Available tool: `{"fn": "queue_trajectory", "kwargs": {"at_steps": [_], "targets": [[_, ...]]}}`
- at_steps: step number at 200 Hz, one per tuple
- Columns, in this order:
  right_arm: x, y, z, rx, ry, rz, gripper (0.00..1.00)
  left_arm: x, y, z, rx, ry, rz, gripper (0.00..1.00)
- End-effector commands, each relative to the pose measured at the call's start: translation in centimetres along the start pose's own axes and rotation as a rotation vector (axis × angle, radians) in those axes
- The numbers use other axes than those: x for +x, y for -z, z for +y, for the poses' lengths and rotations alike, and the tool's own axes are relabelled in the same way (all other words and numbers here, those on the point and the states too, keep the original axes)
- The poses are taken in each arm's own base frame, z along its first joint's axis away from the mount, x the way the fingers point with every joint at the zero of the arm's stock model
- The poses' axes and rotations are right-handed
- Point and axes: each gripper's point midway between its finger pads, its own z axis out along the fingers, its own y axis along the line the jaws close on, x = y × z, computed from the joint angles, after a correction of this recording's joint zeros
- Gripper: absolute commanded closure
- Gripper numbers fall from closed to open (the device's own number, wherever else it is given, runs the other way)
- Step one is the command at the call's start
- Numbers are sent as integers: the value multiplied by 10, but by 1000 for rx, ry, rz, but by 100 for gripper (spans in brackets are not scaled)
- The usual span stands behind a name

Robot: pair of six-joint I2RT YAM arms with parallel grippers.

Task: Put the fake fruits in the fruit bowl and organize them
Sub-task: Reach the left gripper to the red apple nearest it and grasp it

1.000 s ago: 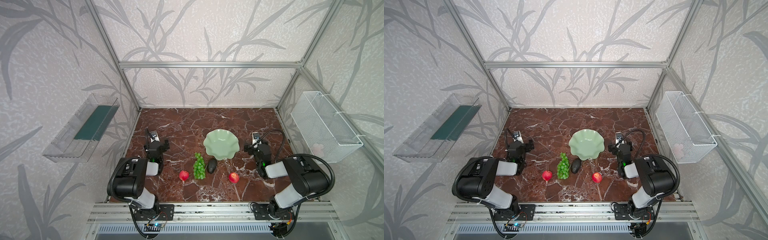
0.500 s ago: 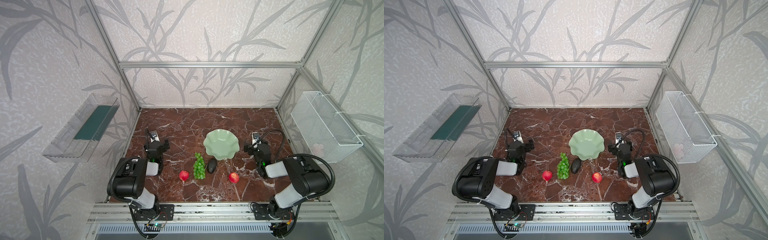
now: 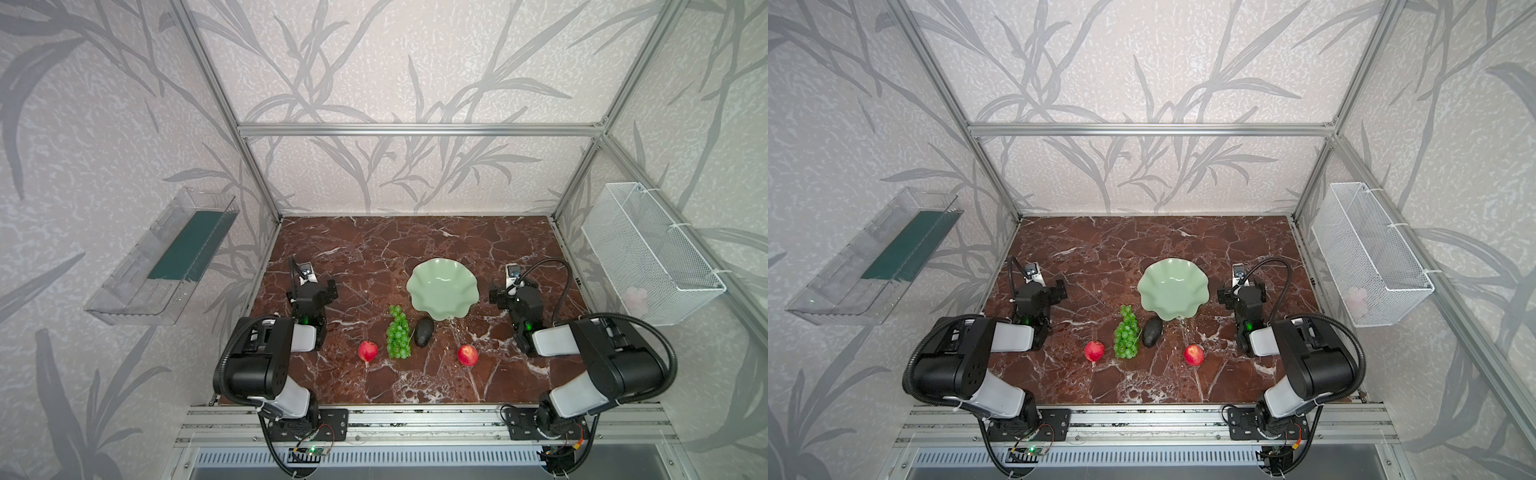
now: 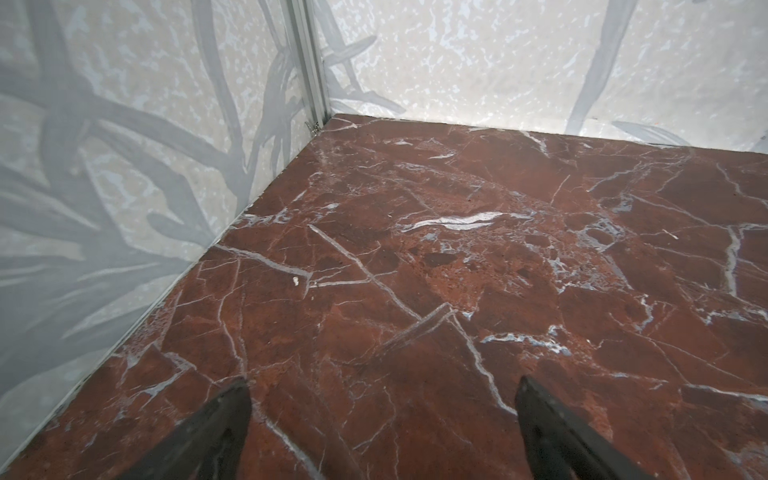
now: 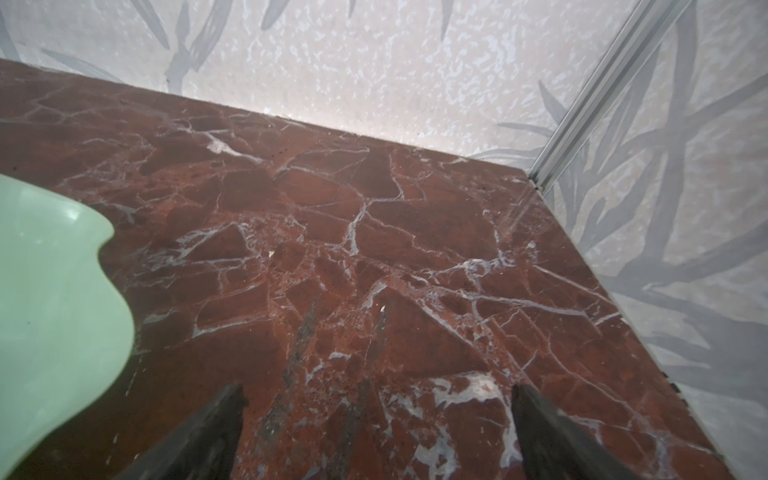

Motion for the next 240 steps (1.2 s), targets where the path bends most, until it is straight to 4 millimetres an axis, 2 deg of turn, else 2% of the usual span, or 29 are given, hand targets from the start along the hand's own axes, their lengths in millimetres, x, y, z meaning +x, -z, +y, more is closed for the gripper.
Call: {"fn": "queue_trajectory", "kwargs": {"at_steps": [1,10,26,39,53,78,92,113,150,194,240], "targets": [[-54,12,-7,40,-37,2,1,-31,7,10,-56,8,-13,1],[-71,17,-7,13,-117,23,1,-42,15,16,-92,27,10,1],[-97,23,-5,-27,-268,-1,1,-63,32,24,-115,197,14,1],[-95,24,-7,-51,-429,-5,1,-72,48,28,-97,349,-17,1],[-91,22,4,-173,-498,-17,1,-82,63,15,25,389,-25,1],[-88,21,28,-293,-461,65,1,-85,89,4,112,412,104,3],[-85,23,35,-306,-430,118,1,-71,102,-3,141,382,250,4],[-78,27,40,-311,-375,194,1,-47,121,-24,250,349,434,6],[-66,34,52,-339,-337,270,1,-5,150,-43,324,376,648,9],[-51,38,60,-346,-308,323,1,19,182,-66,375,206,753,10],[-45,41,65,-352,-296,336,1,51,204,-89,424,140,842,11]]}}
